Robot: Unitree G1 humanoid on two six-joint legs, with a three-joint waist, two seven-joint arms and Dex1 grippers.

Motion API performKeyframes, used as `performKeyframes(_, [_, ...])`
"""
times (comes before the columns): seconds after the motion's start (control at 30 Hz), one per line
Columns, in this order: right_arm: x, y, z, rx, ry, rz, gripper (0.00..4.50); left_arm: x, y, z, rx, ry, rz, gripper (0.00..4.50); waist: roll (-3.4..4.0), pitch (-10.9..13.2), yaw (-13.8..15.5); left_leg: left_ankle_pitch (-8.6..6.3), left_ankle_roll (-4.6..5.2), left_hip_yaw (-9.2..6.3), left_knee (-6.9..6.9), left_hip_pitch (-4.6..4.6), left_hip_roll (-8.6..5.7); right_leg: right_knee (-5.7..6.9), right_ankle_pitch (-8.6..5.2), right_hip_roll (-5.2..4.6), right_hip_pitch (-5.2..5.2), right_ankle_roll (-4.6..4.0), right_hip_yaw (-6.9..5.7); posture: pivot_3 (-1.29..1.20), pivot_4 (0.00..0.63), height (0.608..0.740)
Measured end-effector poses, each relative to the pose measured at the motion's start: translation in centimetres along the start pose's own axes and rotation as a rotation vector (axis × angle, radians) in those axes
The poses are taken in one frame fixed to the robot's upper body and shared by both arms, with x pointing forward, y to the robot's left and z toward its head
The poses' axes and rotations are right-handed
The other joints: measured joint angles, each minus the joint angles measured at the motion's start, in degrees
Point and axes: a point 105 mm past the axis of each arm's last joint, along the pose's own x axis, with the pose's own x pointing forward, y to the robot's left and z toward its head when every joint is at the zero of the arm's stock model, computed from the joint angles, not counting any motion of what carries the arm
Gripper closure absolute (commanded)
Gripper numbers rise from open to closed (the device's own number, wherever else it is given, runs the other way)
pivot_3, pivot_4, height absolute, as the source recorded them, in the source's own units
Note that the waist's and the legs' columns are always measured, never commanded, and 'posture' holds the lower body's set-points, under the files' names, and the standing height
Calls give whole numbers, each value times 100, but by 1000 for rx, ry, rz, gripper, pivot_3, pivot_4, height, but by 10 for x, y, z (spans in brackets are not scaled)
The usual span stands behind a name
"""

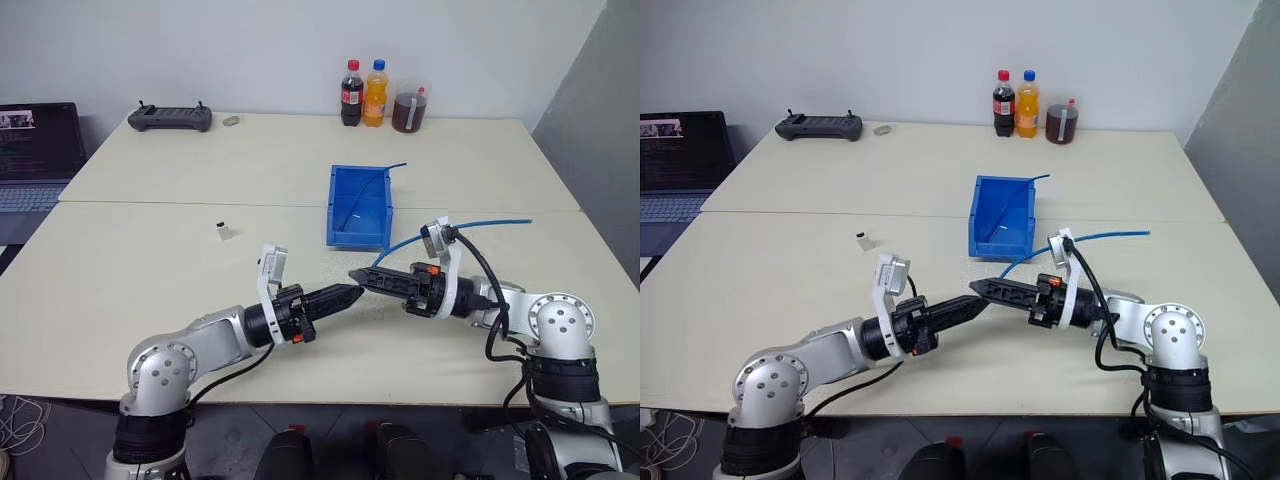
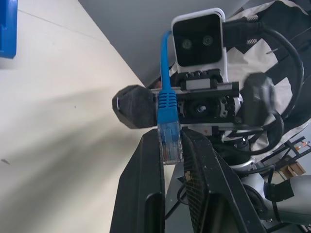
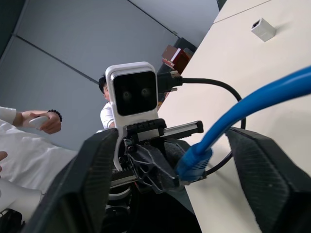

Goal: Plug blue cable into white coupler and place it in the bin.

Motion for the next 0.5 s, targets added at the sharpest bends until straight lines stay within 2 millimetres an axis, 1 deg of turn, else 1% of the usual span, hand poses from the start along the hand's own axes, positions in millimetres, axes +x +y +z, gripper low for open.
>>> performKeyframes(0.03, [0, 0, 0, -1, 0, 0, 1850, 0, 0, 0, 2, -1, 2, 4260, 0, 0, 0, 0, 0, 0, 0, 0, 0, 0, 0, 0, 0, 0, 0, 0, 150, 740])
performKeyframes(0.07, [-1, 0, 0, -2, 0, 0, 1969, 0, 0, 1, 4, -5, 2, 4260, 0, 0, 0, 0, 0, 0, 0, 0, 0, 0, 0, 0, 0, 0, 0, 0, 150, 740])
performKeyframes(0.2, [-1, 1, 0, -4, 3, 11, 2905, -1, 0, 2, 8, -8, -1, 4260, 0, 0, 0, 0, 0, -1, 0, -1, 0, -1, 0, 0, 0, 0, 0, 0, 150, 740])
performKeyframes(0.43, [-5, 0, -1, -10, 19, 0, 4368, 0, -5, 2, 7, -1, -32, 4260, 0, 0, 0, 0, 0, 0, -1, 0, 0, -1, -1, 0, 0, 1, 0, 0, 150, 740])
performKeyframes(0.5, [-5, 0, -1, -11, 19, 2, 4386, 0, -5, 2, 8, 0, -32, 4260, 0, 0, 0, 0, 0, 0, -1, 0, 0, -1, -1, 0, 0, 1, 0, 0, 150, 740])
